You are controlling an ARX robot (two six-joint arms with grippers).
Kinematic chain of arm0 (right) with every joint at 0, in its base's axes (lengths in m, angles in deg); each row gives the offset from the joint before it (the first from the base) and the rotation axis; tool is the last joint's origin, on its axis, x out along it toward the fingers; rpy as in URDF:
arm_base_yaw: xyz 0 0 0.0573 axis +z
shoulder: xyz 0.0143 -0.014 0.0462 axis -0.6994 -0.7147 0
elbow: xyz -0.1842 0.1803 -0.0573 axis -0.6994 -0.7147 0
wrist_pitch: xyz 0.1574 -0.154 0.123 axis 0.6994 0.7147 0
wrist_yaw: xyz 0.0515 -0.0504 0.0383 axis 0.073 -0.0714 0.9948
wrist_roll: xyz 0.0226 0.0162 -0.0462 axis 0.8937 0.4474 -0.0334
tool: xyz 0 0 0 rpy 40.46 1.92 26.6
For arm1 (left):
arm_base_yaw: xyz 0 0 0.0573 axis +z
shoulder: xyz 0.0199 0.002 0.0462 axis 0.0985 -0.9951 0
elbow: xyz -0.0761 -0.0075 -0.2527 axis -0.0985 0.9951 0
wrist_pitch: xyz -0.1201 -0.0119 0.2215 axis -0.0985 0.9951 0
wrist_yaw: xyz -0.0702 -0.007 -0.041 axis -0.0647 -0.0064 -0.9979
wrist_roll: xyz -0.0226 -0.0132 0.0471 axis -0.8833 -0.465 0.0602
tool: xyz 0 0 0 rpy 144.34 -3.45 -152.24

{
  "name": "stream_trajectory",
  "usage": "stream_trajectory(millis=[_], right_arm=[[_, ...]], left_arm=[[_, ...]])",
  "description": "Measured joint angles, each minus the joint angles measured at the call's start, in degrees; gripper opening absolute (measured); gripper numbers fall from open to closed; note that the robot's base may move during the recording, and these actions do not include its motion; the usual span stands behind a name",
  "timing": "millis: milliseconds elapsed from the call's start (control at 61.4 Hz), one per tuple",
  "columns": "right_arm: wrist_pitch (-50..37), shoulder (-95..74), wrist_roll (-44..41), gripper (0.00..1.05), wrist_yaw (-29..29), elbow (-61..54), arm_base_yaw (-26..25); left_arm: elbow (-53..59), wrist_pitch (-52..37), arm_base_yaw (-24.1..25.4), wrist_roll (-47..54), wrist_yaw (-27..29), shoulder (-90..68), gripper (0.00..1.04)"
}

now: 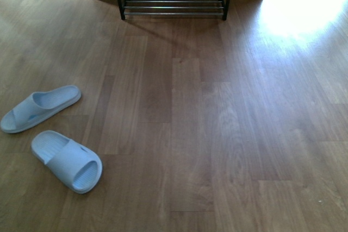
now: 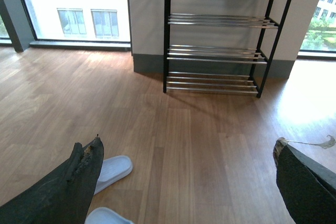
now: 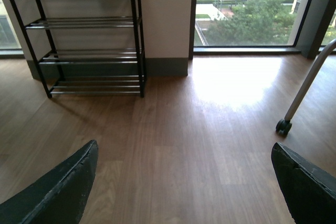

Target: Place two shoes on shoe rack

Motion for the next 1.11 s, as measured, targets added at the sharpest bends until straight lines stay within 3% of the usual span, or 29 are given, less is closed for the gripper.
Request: stream_trajectory(millis=[1108], right_arm=[[0.00,0.07,0.00,0.96,0.20,0.00,-0.02]], left_arm=[[0.00,0.02,0.00,0.00,0.17,0.00,0.95]])
